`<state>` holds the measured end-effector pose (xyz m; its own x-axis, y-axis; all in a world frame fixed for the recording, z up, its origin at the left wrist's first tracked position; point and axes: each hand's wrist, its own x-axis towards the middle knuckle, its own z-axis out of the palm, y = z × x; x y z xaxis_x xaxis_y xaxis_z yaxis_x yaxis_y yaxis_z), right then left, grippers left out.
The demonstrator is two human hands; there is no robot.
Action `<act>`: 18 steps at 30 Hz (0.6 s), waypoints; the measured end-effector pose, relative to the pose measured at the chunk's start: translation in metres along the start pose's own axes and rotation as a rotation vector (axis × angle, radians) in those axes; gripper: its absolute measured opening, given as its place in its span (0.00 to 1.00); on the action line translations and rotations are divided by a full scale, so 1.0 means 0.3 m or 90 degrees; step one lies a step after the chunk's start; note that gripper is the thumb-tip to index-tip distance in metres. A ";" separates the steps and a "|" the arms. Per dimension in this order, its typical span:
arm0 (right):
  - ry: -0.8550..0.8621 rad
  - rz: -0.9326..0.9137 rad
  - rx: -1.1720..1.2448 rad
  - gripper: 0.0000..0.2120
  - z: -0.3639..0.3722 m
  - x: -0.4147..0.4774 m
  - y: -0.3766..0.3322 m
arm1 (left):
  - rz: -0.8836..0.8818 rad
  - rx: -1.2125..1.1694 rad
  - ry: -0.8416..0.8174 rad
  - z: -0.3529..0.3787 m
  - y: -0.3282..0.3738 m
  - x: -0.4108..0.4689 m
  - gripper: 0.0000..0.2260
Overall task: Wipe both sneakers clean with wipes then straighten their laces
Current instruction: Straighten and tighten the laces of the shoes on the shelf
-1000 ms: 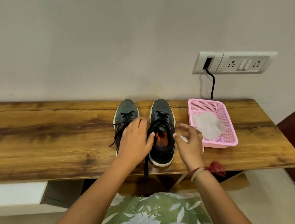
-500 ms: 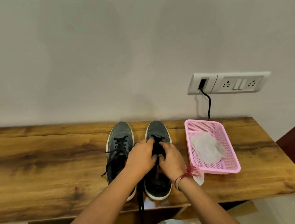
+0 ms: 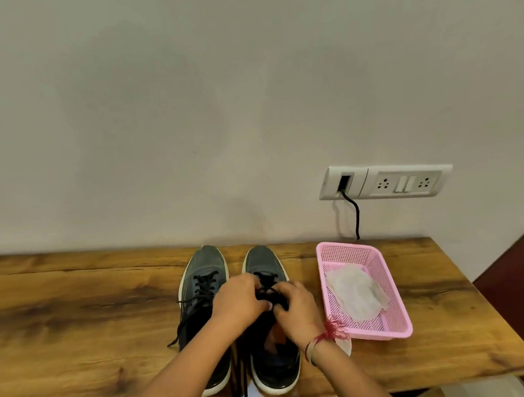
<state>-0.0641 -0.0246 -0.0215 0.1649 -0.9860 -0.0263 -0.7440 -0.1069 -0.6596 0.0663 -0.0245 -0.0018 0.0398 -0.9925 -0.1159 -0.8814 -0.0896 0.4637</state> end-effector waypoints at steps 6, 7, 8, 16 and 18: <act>0.066 0.013 0.128 0.06 0.022 -0.005 0.017 | -0.004 -0.083 0.014 0.001 -0.023 0.000 0.11; 0.078 0.018 0.153 0.05 0.024 -0.001 0.018 | -0.006 -0.095 0.018 0.002 -0.024 0.002 0.10; 0.084 0.023 0.174 0.06 0.026 0.003 0.020 | -0.006 -0.099 0.022 0.002 -0.023 0.004 0.10; 0.002 0.025 0.273 0.09 0.021 0.024 0.046 | 0.052 0.042 0.023 -0.004 0.006 -0.007 0.10; 0.001 0.035 0.286 0.10 0.017 0.025 0.044 | 0.047 0.017 -0.020 -0.004 0.008 -0.004 0.11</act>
<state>-0.0692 -0.0329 -0.0343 0.1315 -0.9889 -0.0695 -0.3963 0.0118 -0.9180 0.0647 -0.0236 0.0005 -0.0397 -0.9932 -0.1097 -0.8934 -0.0139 0.4490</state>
